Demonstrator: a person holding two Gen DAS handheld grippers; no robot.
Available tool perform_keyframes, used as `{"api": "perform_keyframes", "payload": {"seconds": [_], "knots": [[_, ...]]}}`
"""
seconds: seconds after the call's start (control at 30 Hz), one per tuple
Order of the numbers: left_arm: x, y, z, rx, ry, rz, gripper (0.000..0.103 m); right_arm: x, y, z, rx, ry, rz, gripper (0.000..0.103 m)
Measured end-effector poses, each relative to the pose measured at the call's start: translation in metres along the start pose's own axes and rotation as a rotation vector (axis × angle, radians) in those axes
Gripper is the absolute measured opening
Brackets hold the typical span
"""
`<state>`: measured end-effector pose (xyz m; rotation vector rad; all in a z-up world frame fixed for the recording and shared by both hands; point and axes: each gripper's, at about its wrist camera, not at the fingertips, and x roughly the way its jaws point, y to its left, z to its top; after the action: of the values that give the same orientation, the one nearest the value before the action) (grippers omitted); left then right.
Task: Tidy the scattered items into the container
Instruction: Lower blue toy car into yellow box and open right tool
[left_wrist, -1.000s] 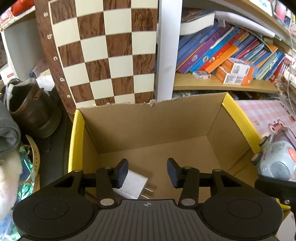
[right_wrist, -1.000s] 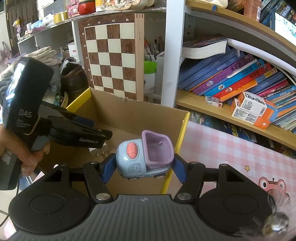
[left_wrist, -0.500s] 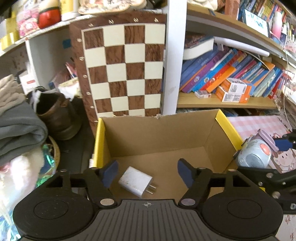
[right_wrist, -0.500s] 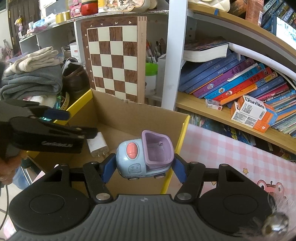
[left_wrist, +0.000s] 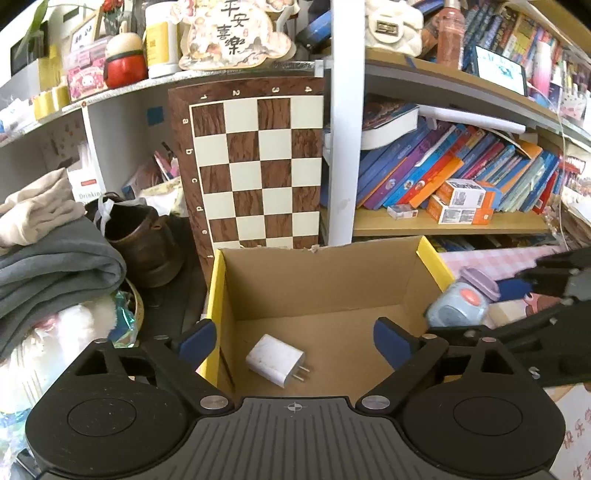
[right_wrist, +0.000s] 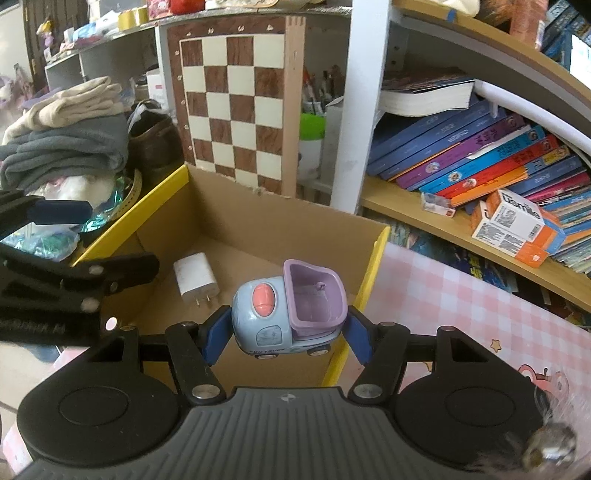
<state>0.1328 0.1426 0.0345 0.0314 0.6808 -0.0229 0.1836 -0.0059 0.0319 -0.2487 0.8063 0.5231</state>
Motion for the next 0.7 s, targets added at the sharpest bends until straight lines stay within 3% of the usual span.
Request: {"api": "perform_keyframes", "payload": {"seconds": [0.7], "knots": [[-0.015, -0.007, -0.015, 0.02, -0.01, -0.003, 0.094, 0.038, 0.011, 0.016, -0.136, 0.084, 0.058, 0.063]]}}
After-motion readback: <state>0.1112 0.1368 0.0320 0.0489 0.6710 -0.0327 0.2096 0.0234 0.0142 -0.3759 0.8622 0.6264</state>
